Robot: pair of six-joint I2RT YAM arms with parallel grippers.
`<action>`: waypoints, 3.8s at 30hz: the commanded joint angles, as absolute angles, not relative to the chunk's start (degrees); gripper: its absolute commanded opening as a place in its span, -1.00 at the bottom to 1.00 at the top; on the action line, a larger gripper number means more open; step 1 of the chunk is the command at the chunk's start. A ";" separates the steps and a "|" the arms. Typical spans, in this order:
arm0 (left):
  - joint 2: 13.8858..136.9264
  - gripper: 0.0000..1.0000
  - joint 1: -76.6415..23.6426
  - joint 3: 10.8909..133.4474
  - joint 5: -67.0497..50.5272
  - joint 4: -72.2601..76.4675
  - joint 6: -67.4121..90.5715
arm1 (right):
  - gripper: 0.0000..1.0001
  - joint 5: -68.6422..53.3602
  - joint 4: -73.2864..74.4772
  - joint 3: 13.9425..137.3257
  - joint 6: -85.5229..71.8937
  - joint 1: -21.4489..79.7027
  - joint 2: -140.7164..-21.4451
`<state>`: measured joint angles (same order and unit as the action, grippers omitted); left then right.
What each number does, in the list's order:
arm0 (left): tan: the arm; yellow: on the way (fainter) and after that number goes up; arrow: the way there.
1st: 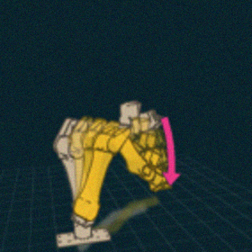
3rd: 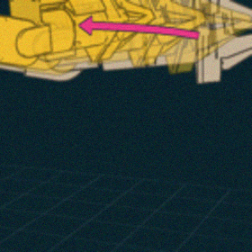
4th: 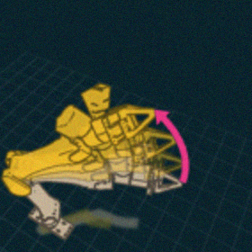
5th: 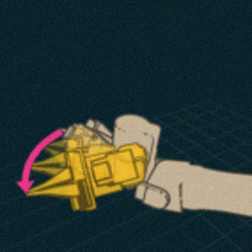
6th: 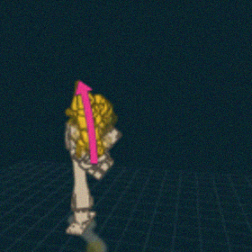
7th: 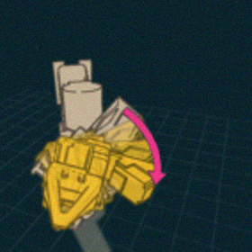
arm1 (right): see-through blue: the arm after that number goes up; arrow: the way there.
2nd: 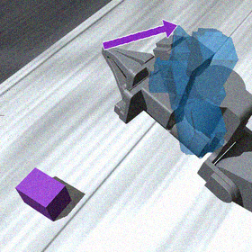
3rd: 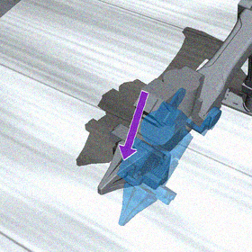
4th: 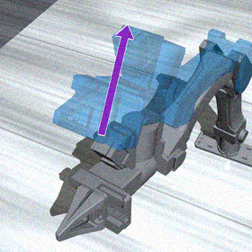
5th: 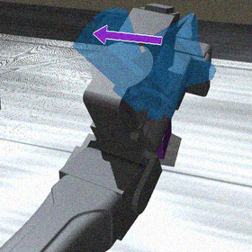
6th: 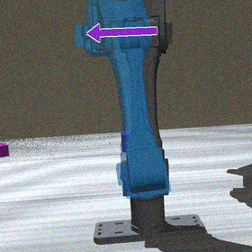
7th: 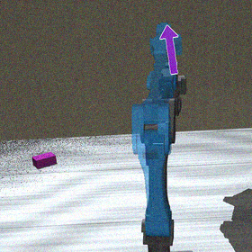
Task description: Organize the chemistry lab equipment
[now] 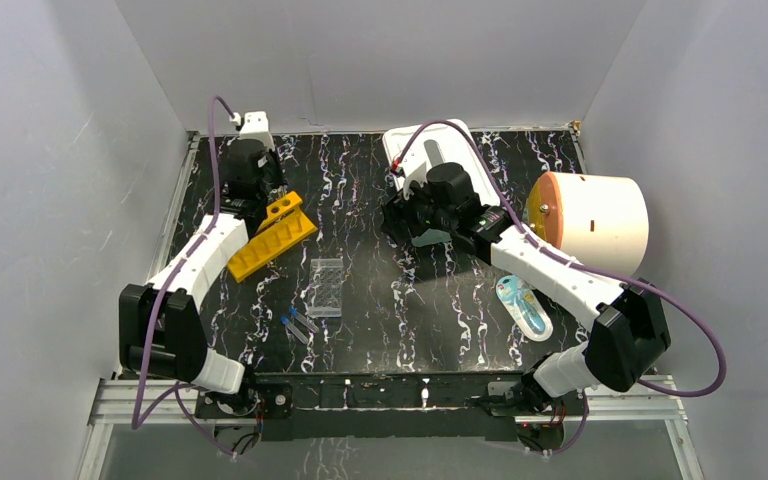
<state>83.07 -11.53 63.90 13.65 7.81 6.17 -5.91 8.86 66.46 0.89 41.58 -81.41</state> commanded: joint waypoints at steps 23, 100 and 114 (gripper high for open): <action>84.73 -0.80 -11.60 54.85 19.20 23.27 8.74 | 0.60 -4.91 6.26 66.37 0.44 39.70 -79.72; 57.93 0.96 -13.27 91.45 32.64 -45.64 31.60 | -0.19 12.70 17.20 91.29 -4.56 75.01 -110.53; 57.91 0.97 -13.27 93.12 33.10 -46.14 28.94 | -0.42 18.14 27.93 106.77 -5.95 77.18 -127.28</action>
<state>58.46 -13.37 91.44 31.16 -45.36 30.50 15.49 24.84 101.73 -5.50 77.56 -125.54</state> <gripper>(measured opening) 0.983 0.279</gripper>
